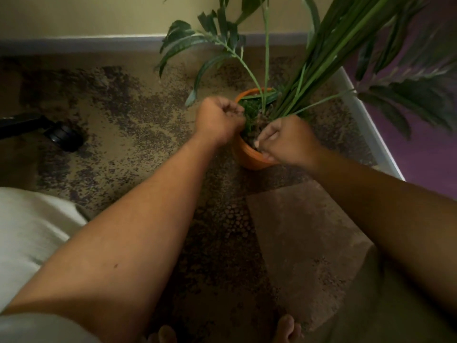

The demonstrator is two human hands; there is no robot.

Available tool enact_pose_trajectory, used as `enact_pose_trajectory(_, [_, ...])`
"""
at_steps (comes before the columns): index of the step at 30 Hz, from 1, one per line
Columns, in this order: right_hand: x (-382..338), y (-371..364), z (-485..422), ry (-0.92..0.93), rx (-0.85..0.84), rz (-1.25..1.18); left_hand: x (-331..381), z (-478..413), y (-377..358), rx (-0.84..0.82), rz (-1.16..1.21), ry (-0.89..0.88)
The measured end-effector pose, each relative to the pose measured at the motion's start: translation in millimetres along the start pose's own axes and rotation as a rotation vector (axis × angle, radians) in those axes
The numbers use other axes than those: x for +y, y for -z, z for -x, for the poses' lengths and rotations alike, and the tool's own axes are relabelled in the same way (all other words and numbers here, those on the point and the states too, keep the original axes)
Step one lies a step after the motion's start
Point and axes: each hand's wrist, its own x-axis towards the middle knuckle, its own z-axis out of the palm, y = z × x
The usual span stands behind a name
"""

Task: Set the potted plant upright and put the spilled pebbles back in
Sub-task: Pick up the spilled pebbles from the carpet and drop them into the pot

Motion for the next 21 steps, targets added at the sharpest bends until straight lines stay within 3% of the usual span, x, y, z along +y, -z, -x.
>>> enact_pose_trajectory(6, [22.4,7.7,-19.5,-0.146,0.042,-0.196,2.9,1.4,-13.5,-0.095,-0.132,0.013])
enact_pose_trajectory(9, [23.0,6.5,-21.4,-0.187,0.031,-0.301,6.2,0.8,-17.5,-0.119,-0.067,0.043])
enact_pose_trajectory(15, [19.8,13.1,-17.0,-0.158,0.116,-0.263,6.9,0.8,-17.7,-0.093,-0.069,0.005])
enact_pose_trajectory(18, [14.9,15.6,-12.7,-0.153,0.103,-0.209,-0.1,1.8,-12.8,0.109,-0.085,-0.013])
enact_pose_trajectory(21, [7.9,11.7,-8.7,-0.208,-0.13,-0.083,-16.1,9.4,-4.8,0.294,-0.087,0.054])
